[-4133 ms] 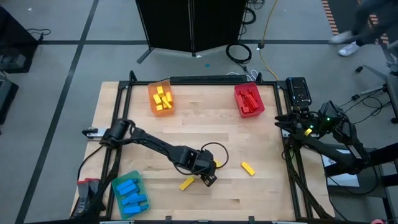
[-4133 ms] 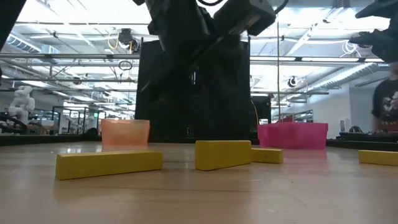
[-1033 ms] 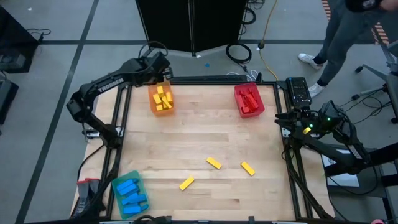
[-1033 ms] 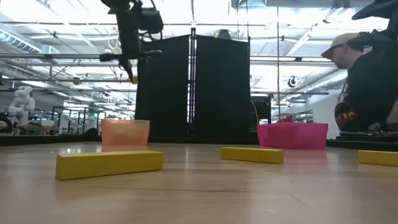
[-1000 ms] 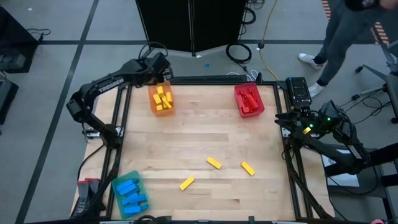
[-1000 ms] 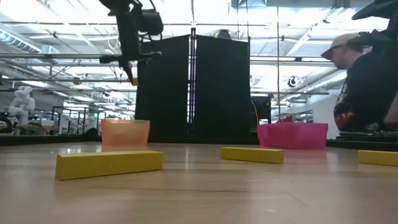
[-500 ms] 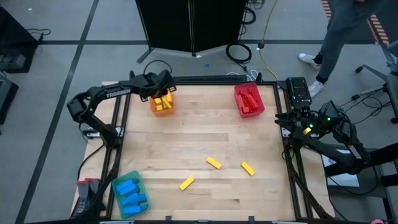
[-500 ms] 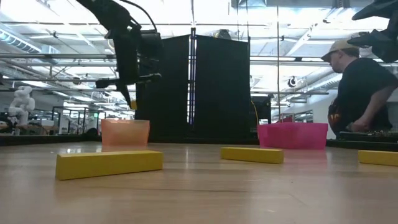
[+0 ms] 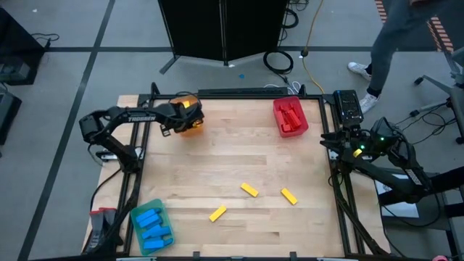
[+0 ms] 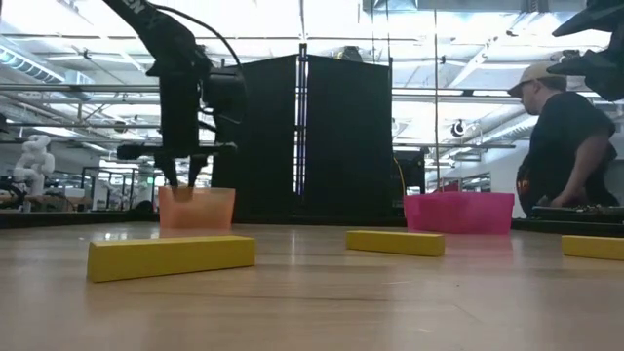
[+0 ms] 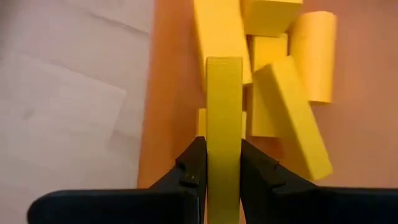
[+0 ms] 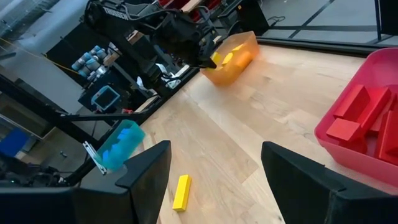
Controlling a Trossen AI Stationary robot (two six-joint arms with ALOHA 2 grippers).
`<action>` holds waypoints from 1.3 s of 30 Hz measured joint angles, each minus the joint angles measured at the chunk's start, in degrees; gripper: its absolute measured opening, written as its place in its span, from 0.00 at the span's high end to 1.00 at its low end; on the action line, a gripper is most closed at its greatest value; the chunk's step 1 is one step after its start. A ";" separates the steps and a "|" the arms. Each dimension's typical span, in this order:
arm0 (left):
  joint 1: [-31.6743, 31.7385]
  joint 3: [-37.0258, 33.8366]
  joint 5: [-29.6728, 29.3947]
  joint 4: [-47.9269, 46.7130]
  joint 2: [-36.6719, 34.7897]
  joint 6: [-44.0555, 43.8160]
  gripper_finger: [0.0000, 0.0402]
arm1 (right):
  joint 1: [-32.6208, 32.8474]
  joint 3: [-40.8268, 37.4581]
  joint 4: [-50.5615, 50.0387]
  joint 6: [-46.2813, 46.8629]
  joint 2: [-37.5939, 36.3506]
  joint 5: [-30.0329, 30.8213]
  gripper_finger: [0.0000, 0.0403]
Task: Sort blocks
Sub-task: Put the yellow block into the orange transparent bin
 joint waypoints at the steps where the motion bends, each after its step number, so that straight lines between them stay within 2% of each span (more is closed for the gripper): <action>1: -0.28 -0.15 0.05 0.36 0.00 -0.06 0.85 | -0.02 0.00 0.00 0.00 -0.02 0.02 0.38; 12: -0.08 -0.44 -0.92 2.68 -0.02 -0.07 0.84 | -0.02 0.00 0.04 -0.24 0.00 0.02 0.38; 19: -0.06 -0.44 -1.78 2.82 -0.02 -0.06 0.60 | -0.01 0.00 0.07 -0.25 -0.01 0.02 0.38; 21: -0.05 -0.44 -0.36 3.67 -0.02 0.87 0.55 | -0.02 0.00 0.07 -0.28 -0.02 0.02 0.38; 26: 0.27 2.31 3.48 5.42 -0.33 11.73 0.49 | -0.01 0.00 0.09 -0.44 0.00 0.02 0.38; 35: -0.73 14.12 5.43 4.04 -0.37 26.68 0.48 | -0.02 0.00 0.13 -0.44 0.00 0.02 0.38; 39: -2.76 18.54 9.95 6.79 -0.37 34.12 0.48 | -0.02 0.00 0.13 -0.44 0.00 0.02 0.38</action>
